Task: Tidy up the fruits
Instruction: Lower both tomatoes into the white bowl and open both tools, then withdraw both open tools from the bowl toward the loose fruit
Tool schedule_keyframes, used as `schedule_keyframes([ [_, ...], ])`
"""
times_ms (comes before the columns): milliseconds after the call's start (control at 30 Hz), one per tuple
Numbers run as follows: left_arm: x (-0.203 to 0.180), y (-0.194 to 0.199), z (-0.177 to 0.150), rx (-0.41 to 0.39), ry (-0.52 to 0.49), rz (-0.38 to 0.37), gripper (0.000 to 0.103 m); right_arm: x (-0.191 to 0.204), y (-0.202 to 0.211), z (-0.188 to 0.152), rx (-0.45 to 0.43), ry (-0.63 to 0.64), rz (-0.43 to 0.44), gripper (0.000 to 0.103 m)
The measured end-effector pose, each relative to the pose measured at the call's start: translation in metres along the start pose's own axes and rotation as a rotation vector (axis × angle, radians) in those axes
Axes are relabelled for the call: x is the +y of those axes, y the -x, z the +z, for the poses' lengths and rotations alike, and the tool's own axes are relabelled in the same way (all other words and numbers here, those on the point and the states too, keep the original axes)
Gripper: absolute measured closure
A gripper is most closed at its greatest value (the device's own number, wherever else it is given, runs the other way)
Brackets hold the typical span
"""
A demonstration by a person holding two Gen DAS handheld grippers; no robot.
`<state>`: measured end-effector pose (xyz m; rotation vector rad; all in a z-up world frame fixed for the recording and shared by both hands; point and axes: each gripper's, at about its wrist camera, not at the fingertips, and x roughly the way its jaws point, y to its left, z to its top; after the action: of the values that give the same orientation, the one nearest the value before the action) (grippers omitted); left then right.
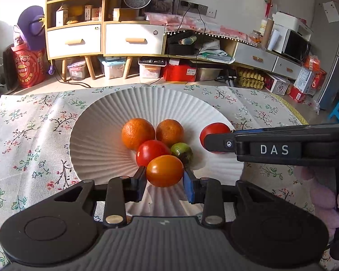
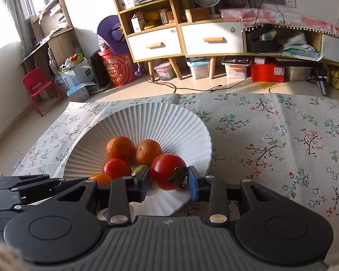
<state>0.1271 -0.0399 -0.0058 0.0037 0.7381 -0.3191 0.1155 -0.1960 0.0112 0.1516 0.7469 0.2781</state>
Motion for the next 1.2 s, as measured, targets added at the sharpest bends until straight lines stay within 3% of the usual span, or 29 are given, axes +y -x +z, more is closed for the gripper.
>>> schedule_keyframes([
  [300, 0.003, 0.000, 0.001, -0.002, -0.002, -0.001, 0.068, 0.003, -0.004, 0.000, 0.008, 0.031, 0.010, 0.069],
  [433, 0.003, 0.005, 0.000, -0.009, -0.008, 0.007, 0.057, 0.000, 0.000, 0.001, 0.006, 0.010, 0.019, 0.063],
  [567, 0.004, 0.011, -0.001, -0.020, -0.005, 0.009, 0.047, 0.003, 0.009, 0.001, -0.005, 0.009, 0.020, 0.047],
  [1200, 0.005, 0.040, -0.016, -0.032, -0.039, -0.005, 0.014, 0.000, 0.035, -0.008, -0.021, 0.024, 0.009, 0.027],
])
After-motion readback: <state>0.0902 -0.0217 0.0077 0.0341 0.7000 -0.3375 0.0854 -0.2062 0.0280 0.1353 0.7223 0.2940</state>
